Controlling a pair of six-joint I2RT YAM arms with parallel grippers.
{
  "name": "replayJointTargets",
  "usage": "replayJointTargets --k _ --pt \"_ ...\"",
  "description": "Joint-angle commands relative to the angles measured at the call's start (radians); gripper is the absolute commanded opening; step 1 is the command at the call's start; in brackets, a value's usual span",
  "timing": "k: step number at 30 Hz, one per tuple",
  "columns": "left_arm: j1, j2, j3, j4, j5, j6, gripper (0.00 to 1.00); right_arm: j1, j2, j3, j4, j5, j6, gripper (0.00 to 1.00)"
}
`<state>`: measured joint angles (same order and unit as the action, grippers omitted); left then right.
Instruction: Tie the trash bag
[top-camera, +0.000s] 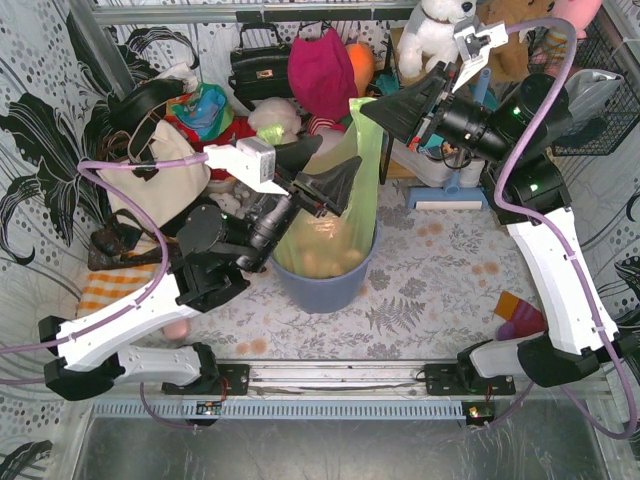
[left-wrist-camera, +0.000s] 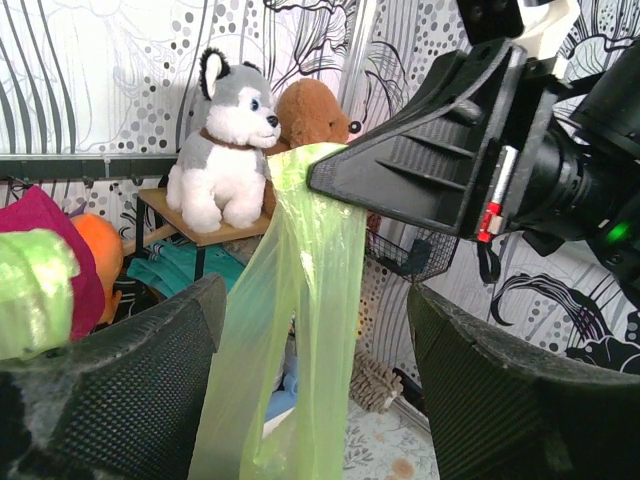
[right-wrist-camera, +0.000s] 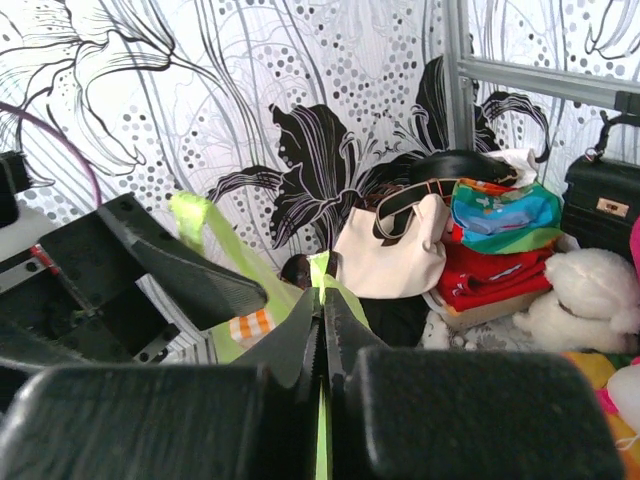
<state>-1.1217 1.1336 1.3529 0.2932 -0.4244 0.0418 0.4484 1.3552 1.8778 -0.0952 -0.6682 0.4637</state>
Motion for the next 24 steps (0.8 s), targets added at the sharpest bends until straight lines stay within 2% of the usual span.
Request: replayJointTargets --k 1,11,17,24 --pt "0.041 0.022 0.057 0.015 0.048 0.000 0.82 -0.002 -0.036 -0.009 0.109 -0.072 0.016 0.00" --pt "0.163 0.087 0.143 -0.005 0.229 -0.049 0.85 -0.002 -0.067 -0.051 0.169 -0.152 0.037 0.00" --pt "0.206 0.122 0.175 -0.022 0.453 -0.070 0.87 -0.004 -0.072 -0.050 0.172 -0.163 0.045 0.00" --pt "0.237 0.157 0.196 -0.048 0.486 -0.082 0.87 -0.003 -0.079 -0.046 0.191 -0.186 0.062 0.00"
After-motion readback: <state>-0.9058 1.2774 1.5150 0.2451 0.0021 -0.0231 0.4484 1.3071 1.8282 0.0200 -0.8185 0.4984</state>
